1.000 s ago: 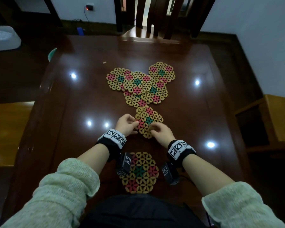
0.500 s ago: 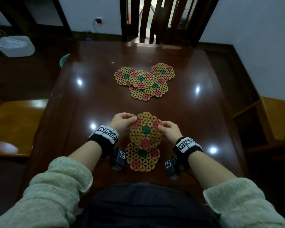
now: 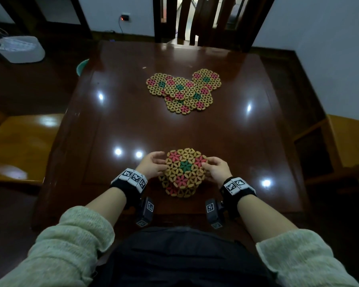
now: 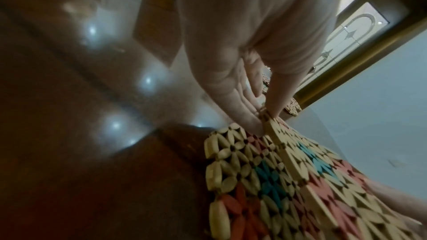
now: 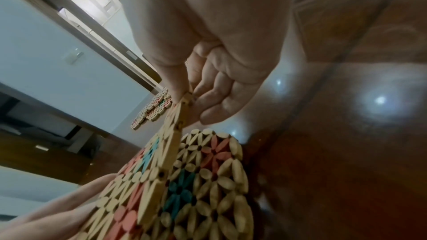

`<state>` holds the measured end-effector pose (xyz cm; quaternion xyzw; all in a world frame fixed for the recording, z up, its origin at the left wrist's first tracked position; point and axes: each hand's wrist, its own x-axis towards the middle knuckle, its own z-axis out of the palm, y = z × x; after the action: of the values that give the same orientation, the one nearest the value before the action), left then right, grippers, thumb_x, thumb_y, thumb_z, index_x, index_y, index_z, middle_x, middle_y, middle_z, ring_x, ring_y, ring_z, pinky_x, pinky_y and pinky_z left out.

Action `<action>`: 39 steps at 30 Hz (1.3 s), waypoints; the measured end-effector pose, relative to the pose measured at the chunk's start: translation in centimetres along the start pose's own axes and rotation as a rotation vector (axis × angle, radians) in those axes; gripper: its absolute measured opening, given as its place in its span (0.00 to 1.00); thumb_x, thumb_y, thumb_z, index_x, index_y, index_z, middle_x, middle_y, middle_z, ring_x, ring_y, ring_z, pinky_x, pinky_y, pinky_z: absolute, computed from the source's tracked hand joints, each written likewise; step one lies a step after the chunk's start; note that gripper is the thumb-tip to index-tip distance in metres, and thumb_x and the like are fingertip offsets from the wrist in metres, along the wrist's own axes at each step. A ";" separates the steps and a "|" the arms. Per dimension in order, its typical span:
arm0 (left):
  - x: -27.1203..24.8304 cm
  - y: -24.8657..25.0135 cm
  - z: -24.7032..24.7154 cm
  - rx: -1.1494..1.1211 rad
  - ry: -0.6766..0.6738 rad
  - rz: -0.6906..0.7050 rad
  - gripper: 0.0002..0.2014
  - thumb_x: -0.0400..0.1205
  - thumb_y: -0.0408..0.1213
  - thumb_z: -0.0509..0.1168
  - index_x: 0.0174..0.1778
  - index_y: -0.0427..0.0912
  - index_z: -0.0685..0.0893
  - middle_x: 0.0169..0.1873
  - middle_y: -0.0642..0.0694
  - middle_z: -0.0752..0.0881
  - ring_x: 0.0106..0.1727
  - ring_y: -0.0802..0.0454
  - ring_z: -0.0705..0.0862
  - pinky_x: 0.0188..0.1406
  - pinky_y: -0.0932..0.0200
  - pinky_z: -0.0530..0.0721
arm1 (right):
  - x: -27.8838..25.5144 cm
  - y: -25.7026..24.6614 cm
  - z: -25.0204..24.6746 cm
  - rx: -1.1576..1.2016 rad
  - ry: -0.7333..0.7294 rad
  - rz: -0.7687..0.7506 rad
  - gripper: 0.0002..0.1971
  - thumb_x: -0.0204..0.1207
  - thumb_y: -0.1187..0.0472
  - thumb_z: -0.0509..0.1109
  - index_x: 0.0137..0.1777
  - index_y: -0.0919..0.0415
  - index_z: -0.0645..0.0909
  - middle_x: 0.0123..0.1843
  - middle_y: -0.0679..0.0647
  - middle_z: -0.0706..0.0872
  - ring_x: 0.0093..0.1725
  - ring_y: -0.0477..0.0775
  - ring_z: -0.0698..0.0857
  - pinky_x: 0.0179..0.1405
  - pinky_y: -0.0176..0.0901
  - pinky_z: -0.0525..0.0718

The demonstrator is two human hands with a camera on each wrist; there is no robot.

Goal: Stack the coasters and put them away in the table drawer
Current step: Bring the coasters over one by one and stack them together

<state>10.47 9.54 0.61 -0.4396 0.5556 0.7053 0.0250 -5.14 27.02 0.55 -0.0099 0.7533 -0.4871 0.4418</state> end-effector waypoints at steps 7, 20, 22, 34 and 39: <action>-0.5 -1.6 0.4 0.001 0.135 0.046 0.21 0.76 0.21 0.69 0.67 0.31 0.80 0.57 0.40 0.86 0.49 0.52 0.86 0.46 0.61 0.87 | -0.5 1.2 0.2 -0.126 -0.027 -0.029 0.24 0.76 0.68 0.71 0.72 0.60 0.75 0.61 0.63 0.86 0.60 0.60 0.86 0.56 0.52 0.87; -0.1 -4.2 0.8 0.076 0.288 0.013 0.15 0.75 0.22 0.71 0.57 0.35 0.87 0.50 0.41 0.89 0.53 0.46 0.88 0.56 0.48 0.88 | 0.3 3.4 0.5 -0.383 0.055 -0.018 0.03 0.78 0.54 0.70 0.48 0.51 0.80 0.53 0.56 0.90 0.53 0.55 0.90 0.51 0.51 0.90; 0.0 -4.4 0.7 0.095 0.309 0.026 0.14 0.75 0.23 0.72 0.56 0.35 0.87 0.51 0.40 0.90 0.52 0.46 0.88 0.55 0.49 0.89 | 0.6 3.2 0.6 -0.413 0.078 -0.030 0.04 0.77 0.54 0.71 0.41 0.47 0.80 0.49 0.54 0.90 0.53 0.55 0.89 0.57 0.56 0.88; 0.8 -3.6 0.2 0.266 0.419 0.069 0.11 0.71 0.30 0.77 0.49 0.41 0.91 0.43 0.45 0.92 0.47 0.50 0.90 0.57 0.51 0.88 | 0.8 2.8 0.8 -0.499 0.135 0.008 0.08 0.76 0.52 0.72 0.49 0.55 0.86 0.50 0.55 0.91 0.54 0.56 0.88 0.59 0.52 0.86; 0.9 -3.5 -0.3 0.243 0.470 0.015 0.10 0.72 0.29 0.76 0.49 0.40 0.91 0.45 0.43 0.92 0.45 0.49 0.90 0.54 0.50 0.89 | 0.7 2.8 0.8 -0.527 0.140 0.056 0.11 0.76 0.51 0.71 0.52 0.56 0.86 0.52 0.56 0.90 0.55 0.56 0.88 0.57 0.51 0.86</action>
<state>11.98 10.20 -2.61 -0.5812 0.6300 0.5119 -0.0573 -3.87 27.59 -2.08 -0.0699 0.8827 -0.2615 0.3841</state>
